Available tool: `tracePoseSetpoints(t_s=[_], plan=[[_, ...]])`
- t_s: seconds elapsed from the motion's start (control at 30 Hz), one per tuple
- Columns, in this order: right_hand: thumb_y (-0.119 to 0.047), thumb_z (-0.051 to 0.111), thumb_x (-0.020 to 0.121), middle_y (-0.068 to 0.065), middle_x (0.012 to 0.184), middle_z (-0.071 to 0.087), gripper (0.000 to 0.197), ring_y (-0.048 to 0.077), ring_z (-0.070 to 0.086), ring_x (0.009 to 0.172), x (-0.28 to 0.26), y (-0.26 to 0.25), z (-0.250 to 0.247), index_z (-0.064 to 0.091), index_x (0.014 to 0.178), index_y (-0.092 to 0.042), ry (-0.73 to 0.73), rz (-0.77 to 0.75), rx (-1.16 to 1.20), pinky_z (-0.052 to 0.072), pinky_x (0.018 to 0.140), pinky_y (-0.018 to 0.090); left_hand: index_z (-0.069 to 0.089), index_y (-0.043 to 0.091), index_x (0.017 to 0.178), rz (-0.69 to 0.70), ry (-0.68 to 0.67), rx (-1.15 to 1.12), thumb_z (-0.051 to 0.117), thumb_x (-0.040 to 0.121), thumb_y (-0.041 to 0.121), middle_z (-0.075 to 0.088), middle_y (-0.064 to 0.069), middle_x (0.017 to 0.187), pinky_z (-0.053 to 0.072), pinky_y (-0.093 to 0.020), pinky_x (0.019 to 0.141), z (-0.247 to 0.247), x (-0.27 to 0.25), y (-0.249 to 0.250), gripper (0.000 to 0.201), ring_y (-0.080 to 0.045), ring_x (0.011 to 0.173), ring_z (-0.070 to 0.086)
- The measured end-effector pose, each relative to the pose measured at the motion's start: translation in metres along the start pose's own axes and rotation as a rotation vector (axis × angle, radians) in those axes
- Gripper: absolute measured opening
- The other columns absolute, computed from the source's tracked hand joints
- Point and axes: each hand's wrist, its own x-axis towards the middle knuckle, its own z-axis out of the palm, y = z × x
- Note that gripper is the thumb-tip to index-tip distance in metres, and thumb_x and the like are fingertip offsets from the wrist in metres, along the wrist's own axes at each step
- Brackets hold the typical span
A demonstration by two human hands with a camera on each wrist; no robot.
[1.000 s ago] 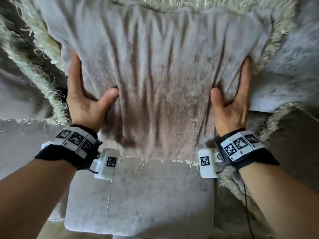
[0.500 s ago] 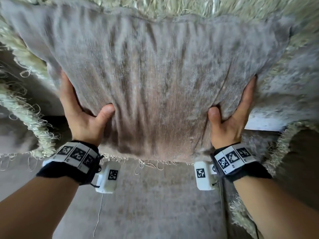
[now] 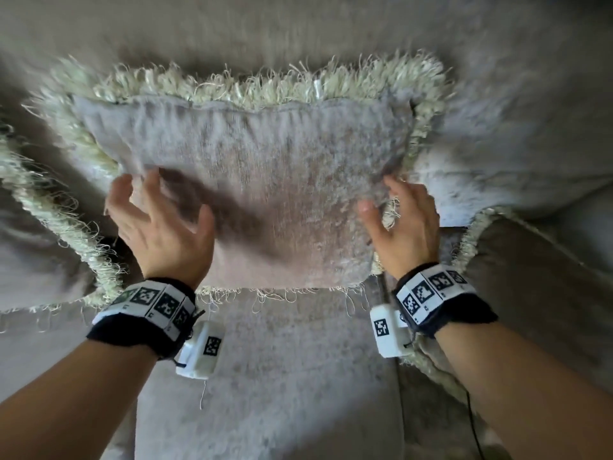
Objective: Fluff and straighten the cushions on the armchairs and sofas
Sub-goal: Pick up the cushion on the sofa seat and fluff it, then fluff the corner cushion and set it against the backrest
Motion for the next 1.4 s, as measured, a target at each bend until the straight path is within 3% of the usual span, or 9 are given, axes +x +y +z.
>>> tracePoseSetpoints(t_s=[0.13, 0.27, 0.37, 0.63, 0.73, 0.9, 1.0, 1.17, 1.4], plan=[[-0.069, 0.043, 0.093, 0.002, 0.120, 0.067, 0.066, 0.021, 0.067, 0.102, -0.011, -0.020, -0.071, 0.055, 0.138, -0.022, -0.330, -0.033, -0.216, 0.051, 0.076, 0.030, 0.056, 0.018, 0.134, 0.092, -0.400, 0.120, 0.060, 0.087, 0.044, 0.048, -0.020, 0.139, 0.041, -0.059, 0.105, -0.037, 0.001, 0.073, 0.054, -0.043, 0.124, 0.048], [-0.072, 0.046, 0.090, 0.001, 0.120, 0.069, 0.068, 0.026, 0.066, 0.107, -0.017, -0.024, -0.139, 0.053, 0.138, -0.025, -0.571, 0.036, -0.397, 0.054, 0.086, 0.039, 0.049, 0.027, 0.143, 0.310, -0.840, 0.161, 0.060, 0.096, 0.046, 0.063, -0.001, 0.132, 0.047, -0.049, 0.105, -0.066, 0.003, 0.150, 0.051, -0.026, 0.119, 0.061], [-0.072, 0.047, 0.087, 0.001, 0.113, 0.071, 0.064, 0.026, 0.066, 0.103, -0.018, -0.023, -0.190, 0.055, 0.133, -0.028, -0.588, 0.078, -0.450, 0.055, 0.087, 0.042, 0.042, 0.034, 0.147, 0.504, -0.990, 0.238, 0.057, 0.097, 0.051, 0.063, 0.003, 0.135, 0.049, -0.049, 0.105, -0.079, -0.003, 0.208, 0.055, -0.024, 0.120, 0.061], [-0.064, 0.052, 0.091, 0.003, 0.131, 0.063, 0.061, 0.029, 0.061, 0.117, -0.041, 0.007, -0.334, 0.049, 0.142, -0.031, -0.555, 0.084, -0.525, 0.050, 0.092, 0.041, 0.042, 0.034, 0.148, 0.847, -0.976, 0.382, 0.058, 0.096, 0.053, 0.063, 0.003, 0.136, 0.057, -0.046, 0.095, -0.105, -0.063, 0.350, 0.058, -0.021, 0.113, 0.065], [-0.061, 0.050, 0.091, 0.005, 0.132, 0.062, 0.059, 0.030, 0.060, 0.116, -0.059, 0.035, -0.382, 0.049, 0.140, -0.029, -0.581, 0.035, -0.555, 0.050, 0.093, 0.042, 0.040, 0.037, 0.149, 0.899, -0.968, 0.493, 0.055, 0.095, 0.057, 0.060, 0.005, 0.141, 0.056, -0.044, 0.095, -0.115, -0.100, 0.393, 0.060, -0.021, 0.117, 0.064], [-0.059, 0.048, 0.092, 0.006, 0.124, 0.063, 0.051, 0.031, 0.061, 0.110, -0.092, 0.095, -0.461, 0.054, 0.130, -0.025, -0.627, -0.058, -0.636, 0.046, 0.081, 0.038, 0.038, 0.039, 0.149, 0.953, -0.948, 0.565, 0.051, 0.097, 0.057, 0.059, 0.007, 0.139, 0.054, -0.035, 0.089, -0.124, -0.158, 0.469, 0.056, -0.020, 0.118, 0.062], [-0.059, 0.049, 0.094, 0.005, 0.120, 0.062, 0.049, 0.029, 0.061, 0.107, -0.106, 0.128, -0.499, 0.053, 0.128, -0.024, -0.607, -0.083, -0.686, 0.041, 0.076, 0.035, 0.037, 0.039, 0.149, 0.951, -0.953, 0.563, 0.050, 0.098, 0.056, 0.058, 0.006, 0.141, 0.050, -0.037, 0.093, -0.122, -0.184, 0.507, 0.055, -0.021, 0.122, 0.060], [-0.064, 0.046, 0.091, 0.005, 0.121, 0.064, 0.056, 0.030, 0.062, 0.108, -0.103, 0.176, -0.528, 0.053, 0.130, -0.024, -0.601, -0.078, -0.692, 0.052, 0.089, 0.045, 0.038, 0.041, 0.149, 0.966, -0.955, 0.542, 0.048, 0.099, 0.057, 0.059, 0.009, 0.139, 0.047, -0.037, 0.096, -0.102, -0.208, 0.552, 0.053, -0.020, 0.125, 0.058], [-0.062, 0.046, 0.094, 0.004, 0.127, 0.062, 0.058, 0.027, 0.059, 0.115, -0.080, 0.228, -0.504, 0.046, 0.141, -0.027, -0.587, -0.025, -0.584, 0.049, 0.093, 0.044, 0.038, 0.044, 0.147, 0.930, -1.033, 0.484, 0.049, 0.097, 0.060, 0.061, 0.008, 0.134, 0.051, -0.040, 0.096, -0.032, -0.202, 0.555, 0.053, -0.020, 0.118, 0.061]])
